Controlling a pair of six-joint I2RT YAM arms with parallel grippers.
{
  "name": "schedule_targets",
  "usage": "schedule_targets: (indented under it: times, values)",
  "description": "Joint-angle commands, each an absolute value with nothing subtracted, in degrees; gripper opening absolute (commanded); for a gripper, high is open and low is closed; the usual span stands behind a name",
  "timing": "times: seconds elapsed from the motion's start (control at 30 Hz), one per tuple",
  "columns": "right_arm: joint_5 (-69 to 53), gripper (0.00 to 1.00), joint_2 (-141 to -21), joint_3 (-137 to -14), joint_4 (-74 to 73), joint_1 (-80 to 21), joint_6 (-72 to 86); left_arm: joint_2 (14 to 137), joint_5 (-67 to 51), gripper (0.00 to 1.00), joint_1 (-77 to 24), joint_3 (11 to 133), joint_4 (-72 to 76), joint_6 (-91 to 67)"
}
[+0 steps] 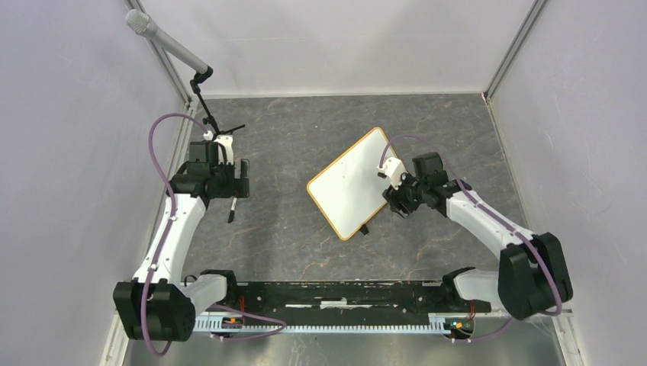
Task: Write a sentence on the whiteboard
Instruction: Adjust the whiteboard at the center of the board.
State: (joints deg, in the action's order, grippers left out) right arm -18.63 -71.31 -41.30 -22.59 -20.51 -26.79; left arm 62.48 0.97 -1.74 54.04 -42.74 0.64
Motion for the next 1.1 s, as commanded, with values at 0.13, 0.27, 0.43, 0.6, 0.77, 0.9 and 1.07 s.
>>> schedule_targets:
  times: [0.13, 0.27, 0.43, 0.6, 0.77, 0.9, 1.07]
  values:
    - [-14.9, 0.59, -81.7, -48.6, -23.2, -14.5, -36.1, 62.8, 0.4, 1.00, -1.9, 55.9, -40.7, -1.1]
    - [-15.4, 0.60, -84.2, -51.4, -22.9, -14.1, -37.0, 62.8, 0.4, 1.00, -1.9, 55.7, -40.7, -1.2]
    - [-18.8, 0.61, -86.3, -53.7, -22.6, -14.1, -35.0, 63.1, 0.6, 1.00, -1.9, 55.7, -40.7, -1.2]
    - [-19.8, 0.60, -89.4, -54.2, -23.0, -14.2, -33.8, 63.5, 0.5, 1.00, -1.9, 56.0, -40.7, -1.5]
    - [-19.5, 0.54, -90.4, -53.3, -22.6, -14.3, -33.1, 63.7, 0.4, 1.00, -1.9, 56.0, -40.7, -1.5]
    - [-19.3, 0.29, -89.1, -51.6, -22.2, -14.5, -33.0, 63.6, 0.5, 1.00, -1.9, 55.9, -40.6, -1.6]
    - [-19.6, 0.00, -85.7, -48.0, -22.6, -16.1, -33.4, 63.8, 0.7, 1.00, -1.9, 56.1, -40.6, -1.9]
